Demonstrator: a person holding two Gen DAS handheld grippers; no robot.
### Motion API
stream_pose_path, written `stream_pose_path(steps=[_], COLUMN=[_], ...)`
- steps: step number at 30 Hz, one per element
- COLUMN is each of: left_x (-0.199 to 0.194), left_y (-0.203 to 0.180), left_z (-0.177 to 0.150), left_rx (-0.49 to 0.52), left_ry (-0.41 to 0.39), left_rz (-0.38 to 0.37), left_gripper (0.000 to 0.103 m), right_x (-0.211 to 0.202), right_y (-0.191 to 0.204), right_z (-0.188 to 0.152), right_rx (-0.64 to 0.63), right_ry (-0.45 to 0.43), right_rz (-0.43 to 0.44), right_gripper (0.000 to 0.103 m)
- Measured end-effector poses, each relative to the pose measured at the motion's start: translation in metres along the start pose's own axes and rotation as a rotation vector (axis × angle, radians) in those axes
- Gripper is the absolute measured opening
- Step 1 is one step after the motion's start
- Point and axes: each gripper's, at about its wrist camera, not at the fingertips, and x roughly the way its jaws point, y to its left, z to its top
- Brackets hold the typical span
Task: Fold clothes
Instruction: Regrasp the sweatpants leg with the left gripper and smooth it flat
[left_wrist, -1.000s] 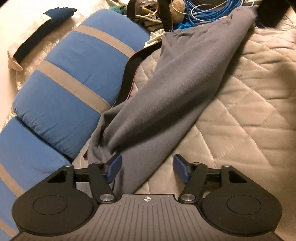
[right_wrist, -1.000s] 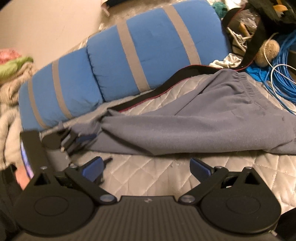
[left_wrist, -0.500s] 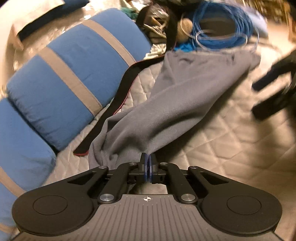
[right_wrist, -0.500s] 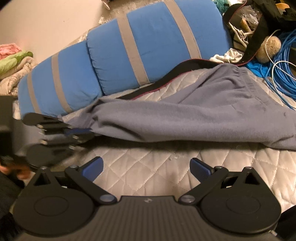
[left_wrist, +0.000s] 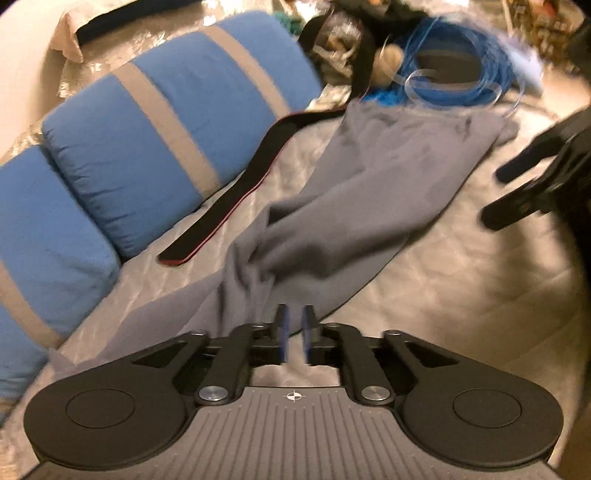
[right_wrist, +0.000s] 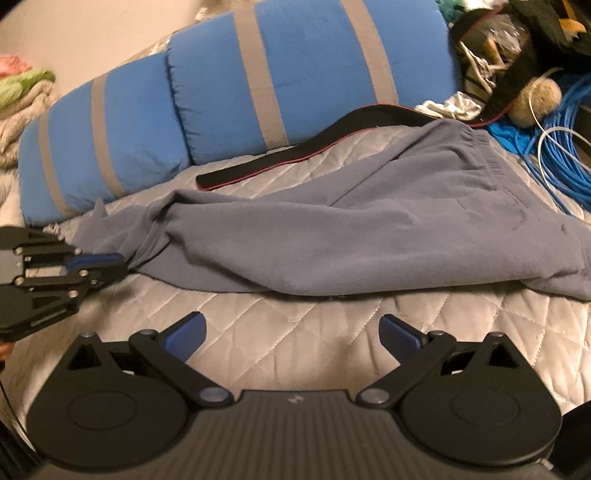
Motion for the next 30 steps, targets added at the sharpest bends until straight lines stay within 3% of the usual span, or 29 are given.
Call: stream_pose_path(steps=[1,2,6,14,15,16,17,19,24,30], left_x=[0.001,0.001,0.007,0.039,0.041,0.044,0.046,0.046,0.018,0.014], left_y=[0.000,0.001,0.001,-0.006,-0.004,-0.003,-0.001,0.006,0.021,0.054], left_z=[-0.002,-0.004,-0.011,-0.040,-0.041,-0.042,-0.043,-0.040,-0.018,0.017], left_rx=[0.003,0.002,0.018,0.204,0.204,0.204,0.204,0.191,0.229,0.266], left_ry=[0.008,0.012,0.047,0.190,0.192,0.194,0.196,0.204,0.171,0.146], left_rz=[0.026,0.048,0.127,0.312,0.327,0.342,0.357,0.352,0.477,0.556], left_gripper=[0.043,0.045,0.046,0.046,0.043,0.018,0.006,0.006,0.006,0.006], right_x=[0.000,0.000,0.001,0.000,0.000,0.000,0.000,-0.001,-0.003,-0.005], right_y=[0.001,0.002,0.004,0.005,0.006,0.006,0.006,0.007,0.006,0.004], right_z=[-0.001,-0.001,-0.001,-0.001,-0.001,-0.001,-0.001,-0.001,-0.001,-0.003], right_rx=[-0.009,-0.015,-0.032,-0.035,-0.040,-0.045,-0.049,-0.056,-0.059,-0.062], right_ry=[0.000,0.000,0.001,0.003,0.003,0.003,0.002,0.002,0.008,0.013], right_rz=[-0.004,-0.009,-0.025,-0.005,-0.001,0.002,0.005,0.008,0.027,0.053], right_gripper=[0.103,0.103,0.103,0.103,0.103,0.103,0.103,0.103,0.103,0.103])
